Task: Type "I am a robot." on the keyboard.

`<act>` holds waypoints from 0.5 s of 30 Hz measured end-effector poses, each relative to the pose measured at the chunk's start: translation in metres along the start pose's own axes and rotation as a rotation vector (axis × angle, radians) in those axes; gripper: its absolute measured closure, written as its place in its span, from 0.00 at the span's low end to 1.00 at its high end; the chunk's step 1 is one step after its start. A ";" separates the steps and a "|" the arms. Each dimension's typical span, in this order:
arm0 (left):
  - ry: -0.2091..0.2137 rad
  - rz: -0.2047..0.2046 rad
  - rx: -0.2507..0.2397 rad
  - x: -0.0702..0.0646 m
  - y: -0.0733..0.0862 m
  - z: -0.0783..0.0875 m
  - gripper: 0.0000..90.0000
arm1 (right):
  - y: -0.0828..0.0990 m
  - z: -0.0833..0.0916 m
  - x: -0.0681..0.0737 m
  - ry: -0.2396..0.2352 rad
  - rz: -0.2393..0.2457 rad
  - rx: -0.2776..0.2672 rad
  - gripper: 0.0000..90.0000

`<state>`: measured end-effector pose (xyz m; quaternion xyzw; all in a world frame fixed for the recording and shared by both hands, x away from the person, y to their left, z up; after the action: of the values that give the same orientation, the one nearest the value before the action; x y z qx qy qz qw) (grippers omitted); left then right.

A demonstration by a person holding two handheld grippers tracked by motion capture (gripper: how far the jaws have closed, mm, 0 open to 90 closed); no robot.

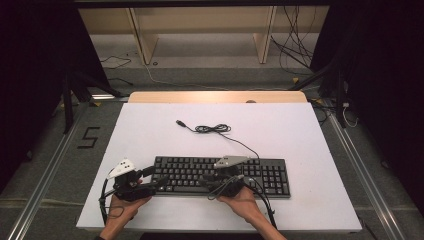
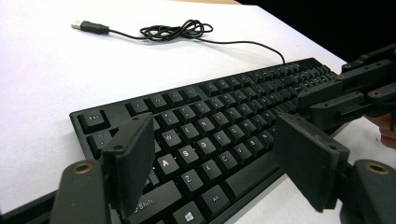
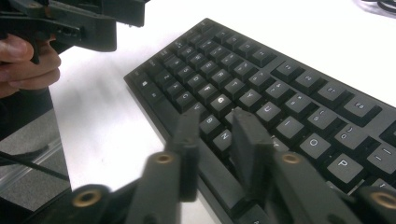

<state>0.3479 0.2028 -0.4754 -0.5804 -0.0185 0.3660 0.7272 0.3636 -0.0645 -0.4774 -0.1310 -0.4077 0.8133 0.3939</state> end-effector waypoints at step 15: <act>-0.001 0.003 -0.001 0.001 0.000 0.001 0.32 | 0.008 -0.007 0.011 -0.006 0.053 0.036 1.00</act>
<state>0.3482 0.2037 -0.4755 -0.5808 -0.0180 0.3673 0.7263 0.3557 -0.0555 -0.4864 -0.1322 -0.3905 0.8312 0.3732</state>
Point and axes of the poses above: each handheld gripper's, and its own axes: z roughly backward along the jaws, y roughly out of its underside, x roughly to its left, the point moved 3 cm from there along -z, roughly forward along the jaws, and after that the axes turned 15 degrees about y, right-handed, at the moved point
